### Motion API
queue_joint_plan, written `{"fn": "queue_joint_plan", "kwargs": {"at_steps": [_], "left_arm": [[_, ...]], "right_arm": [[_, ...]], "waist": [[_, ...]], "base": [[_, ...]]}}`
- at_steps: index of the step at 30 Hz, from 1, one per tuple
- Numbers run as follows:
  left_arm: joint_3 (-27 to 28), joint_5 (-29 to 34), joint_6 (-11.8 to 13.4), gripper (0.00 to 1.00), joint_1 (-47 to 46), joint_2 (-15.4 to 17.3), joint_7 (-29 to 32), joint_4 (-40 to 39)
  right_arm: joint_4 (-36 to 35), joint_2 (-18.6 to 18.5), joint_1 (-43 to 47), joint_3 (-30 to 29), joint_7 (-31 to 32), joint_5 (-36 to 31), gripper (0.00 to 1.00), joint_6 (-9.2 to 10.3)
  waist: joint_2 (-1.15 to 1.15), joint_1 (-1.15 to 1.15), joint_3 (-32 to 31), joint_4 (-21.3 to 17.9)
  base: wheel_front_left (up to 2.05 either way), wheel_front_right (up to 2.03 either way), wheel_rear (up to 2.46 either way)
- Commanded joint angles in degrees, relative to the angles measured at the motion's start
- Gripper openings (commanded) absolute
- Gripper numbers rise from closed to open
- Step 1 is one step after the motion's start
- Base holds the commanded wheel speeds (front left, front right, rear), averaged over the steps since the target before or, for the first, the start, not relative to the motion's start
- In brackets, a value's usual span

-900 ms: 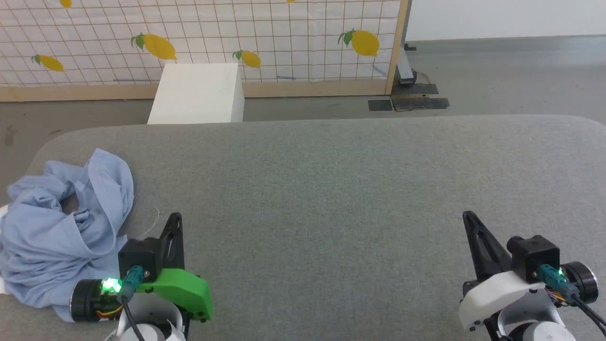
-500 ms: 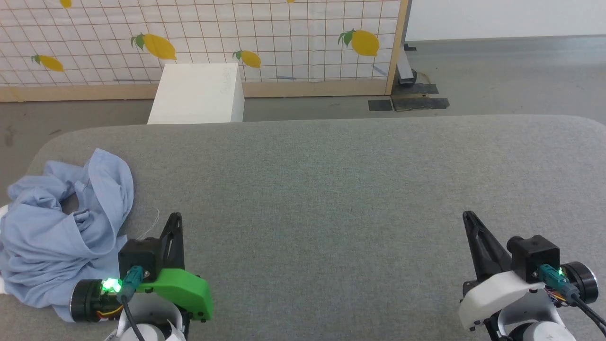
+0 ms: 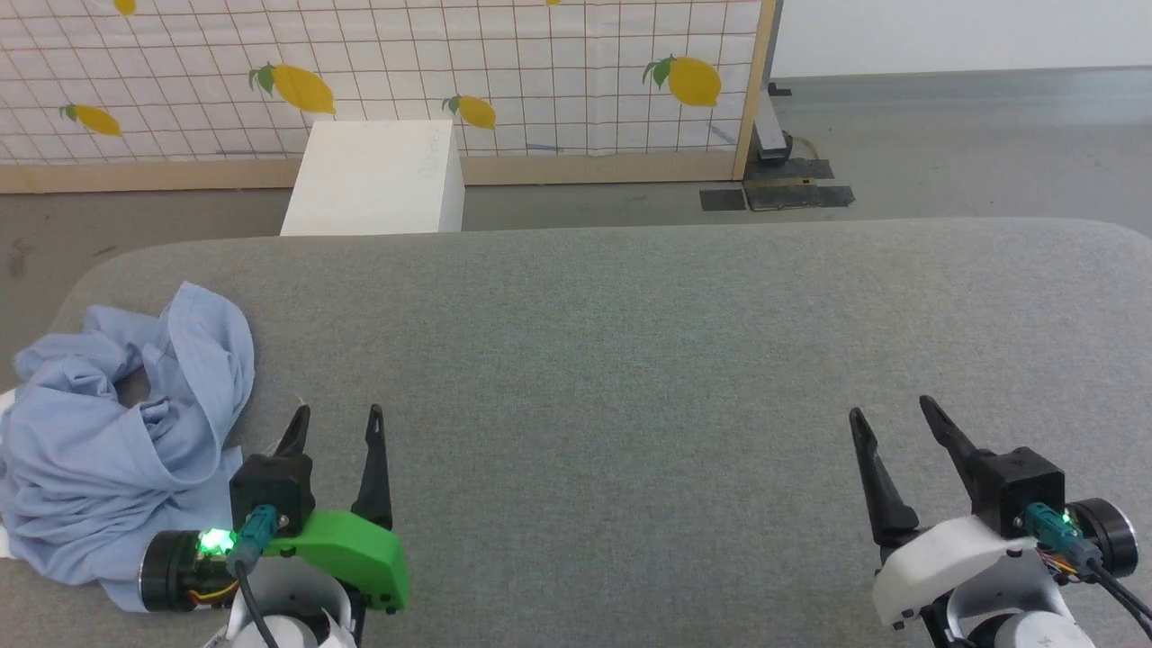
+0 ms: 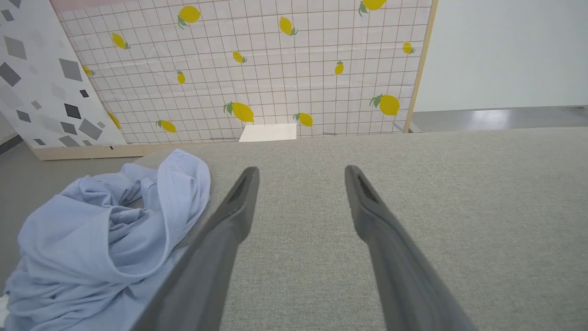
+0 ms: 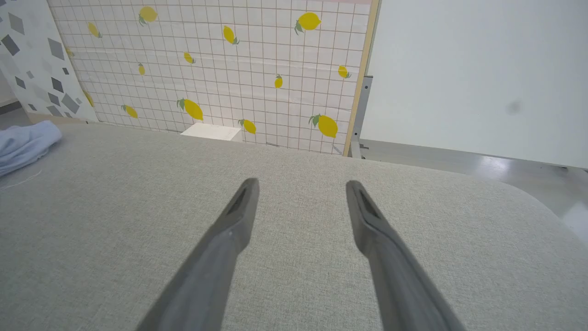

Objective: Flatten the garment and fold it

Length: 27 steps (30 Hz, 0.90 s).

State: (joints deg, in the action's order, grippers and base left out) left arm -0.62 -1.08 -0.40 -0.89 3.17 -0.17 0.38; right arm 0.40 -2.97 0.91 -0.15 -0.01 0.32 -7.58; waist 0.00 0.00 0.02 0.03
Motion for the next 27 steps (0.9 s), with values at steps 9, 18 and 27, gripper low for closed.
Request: {"fn": "queue_joint_plan", "kwargs": {"at_steps": [9, 18, 27], "left_arm": [[-0.9, -0.8, 1.2, 1.0, -0.8, 0.0, -1.5, 1.5], [-1.4, -1.5, 2.1, 1.0, -1.2, 0.2, -2.6, 2.5], [-1.6, -2.3, 3.1, 1.0, -1.3, 0.5, -3.7, 3.3]], "right_arm": [[0.6, 0.0, -0.3, -0.4, -1.2, 0.3, 1.0, 0.01], [1.1, 0.0, -0.6, -0.7, -2.1, 0.6, 1.0, 0.02], [1.6, 0.0, -0.8, -0.7, -3.0, 1.1, 1.0, 0.02]], "waist": [[0.0, 0.0, 0.0, 1.2], [0.0, 0.0, 0.0, 4.0], [0.0, 0.0, 0.0, 7.7]], "base": [[0.0, 0.0, 0.0], [0.0, 0.0, 0.0], [0.0, 0.0, 0.0]]}}
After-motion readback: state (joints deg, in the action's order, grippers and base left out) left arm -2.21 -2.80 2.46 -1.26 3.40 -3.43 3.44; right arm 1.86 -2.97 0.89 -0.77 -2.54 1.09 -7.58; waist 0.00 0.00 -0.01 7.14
